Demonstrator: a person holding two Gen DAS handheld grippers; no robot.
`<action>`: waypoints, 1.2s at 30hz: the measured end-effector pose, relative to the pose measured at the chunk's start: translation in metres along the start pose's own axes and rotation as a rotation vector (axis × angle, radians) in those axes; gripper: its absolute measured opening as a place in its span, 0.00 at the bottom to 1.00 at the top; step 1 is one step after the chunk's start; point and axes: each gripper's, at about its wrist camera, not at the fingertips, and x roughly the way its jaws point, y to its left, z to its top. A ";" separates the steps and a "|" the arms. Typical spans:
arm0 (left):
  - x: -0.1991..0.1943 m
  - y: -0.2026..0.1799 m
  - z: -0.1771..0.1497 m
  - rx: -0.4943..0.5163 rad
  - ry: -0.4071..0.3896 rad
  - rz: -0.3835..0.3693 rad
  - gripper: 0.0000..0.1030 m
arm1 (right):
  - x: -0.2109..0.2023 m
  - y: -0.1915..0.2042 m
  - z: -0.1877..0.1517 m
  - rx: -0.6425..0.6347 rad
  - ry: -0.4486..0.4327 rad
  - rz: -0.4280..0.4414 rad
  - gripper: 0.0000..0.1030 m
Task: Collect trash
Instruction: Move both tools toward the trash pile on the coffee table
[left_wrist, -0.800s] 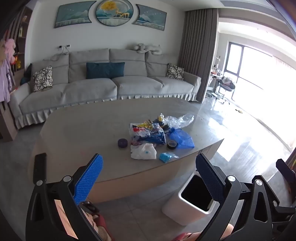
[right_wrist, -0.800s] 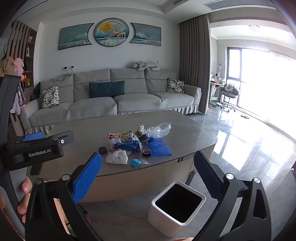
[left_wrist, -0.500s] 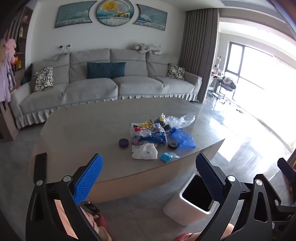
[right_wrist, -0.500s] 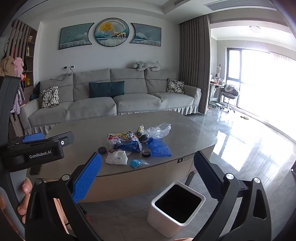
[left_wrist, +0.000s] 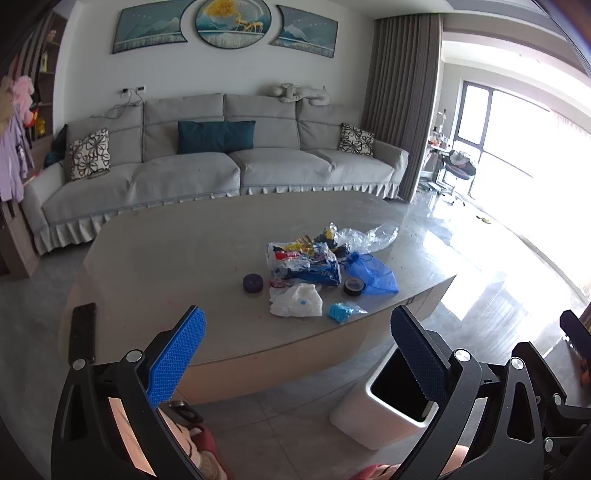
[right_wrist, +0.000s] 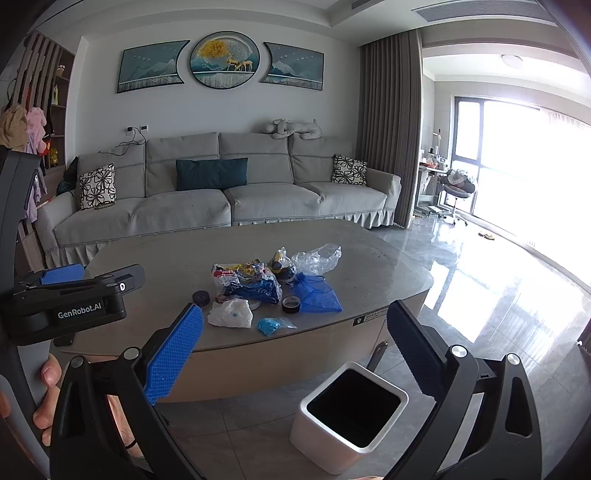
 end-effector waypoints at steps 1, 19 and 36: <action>0.003 0.001 0.001 -0.001 0.004 -0.002 0.97 | 0.001 0.000 0.001 -0.001 0.000 -0.003 0.96; 0.070 0.016 0.021 0.047 -0.013 0.107 0.97 | 0.073 0.005 0.009 0.002 0.025 -0.004 0.96; 0.138 0.017 0.033 0.061 -0.053 0.077 0.97 | 0.161 -0.013 0.020 0.110 0.077 0.083 0.96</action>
